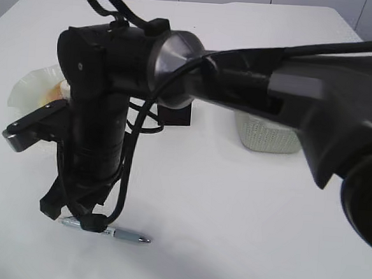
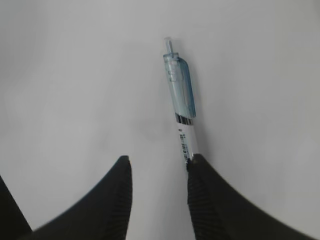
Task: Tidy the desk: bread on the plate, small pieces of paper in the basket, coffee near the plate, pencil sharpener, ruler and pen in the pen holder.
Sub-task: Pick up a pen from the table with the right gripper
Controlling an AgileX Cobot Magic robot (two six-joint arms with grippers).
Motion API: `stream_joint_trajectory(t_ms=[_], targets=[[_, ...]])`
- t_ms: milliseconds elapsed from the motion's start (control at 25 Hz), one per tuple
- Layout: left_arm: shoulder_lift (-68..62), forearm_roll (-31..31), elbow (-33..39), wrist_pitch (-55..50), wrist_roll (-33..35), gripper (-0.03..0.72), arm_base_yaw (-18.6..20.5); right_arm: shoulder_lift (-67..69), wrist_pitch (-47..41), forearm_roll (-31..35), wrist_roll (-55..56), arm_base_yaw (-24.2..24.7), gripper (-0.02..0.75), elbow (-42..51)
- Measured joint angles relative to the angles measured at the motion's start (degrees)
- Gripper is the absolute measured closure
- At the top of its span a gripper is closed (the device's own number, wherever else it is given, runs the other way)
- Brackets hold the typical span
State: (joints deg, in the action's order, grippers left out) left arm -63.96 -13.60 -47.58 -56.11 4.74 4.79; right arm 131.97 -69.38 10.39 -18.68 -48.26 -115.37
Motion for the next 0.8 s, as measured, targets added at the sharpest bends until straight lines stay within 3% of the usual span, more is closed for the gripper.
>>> stream_joint_trajectory(t_ms=[360,800], targets=[[0.0,0.2,0.0,-0.1,0.0,0.318,0.0,4.7,0.1,-3.6,-4.4,-0.7,0.456,-3.4],[0.0,0.2,0.0,0.1,0.0,0.318,0.0,6.9,1.0,-1.7,-11.8,-0.8,0.456,-5.2]])
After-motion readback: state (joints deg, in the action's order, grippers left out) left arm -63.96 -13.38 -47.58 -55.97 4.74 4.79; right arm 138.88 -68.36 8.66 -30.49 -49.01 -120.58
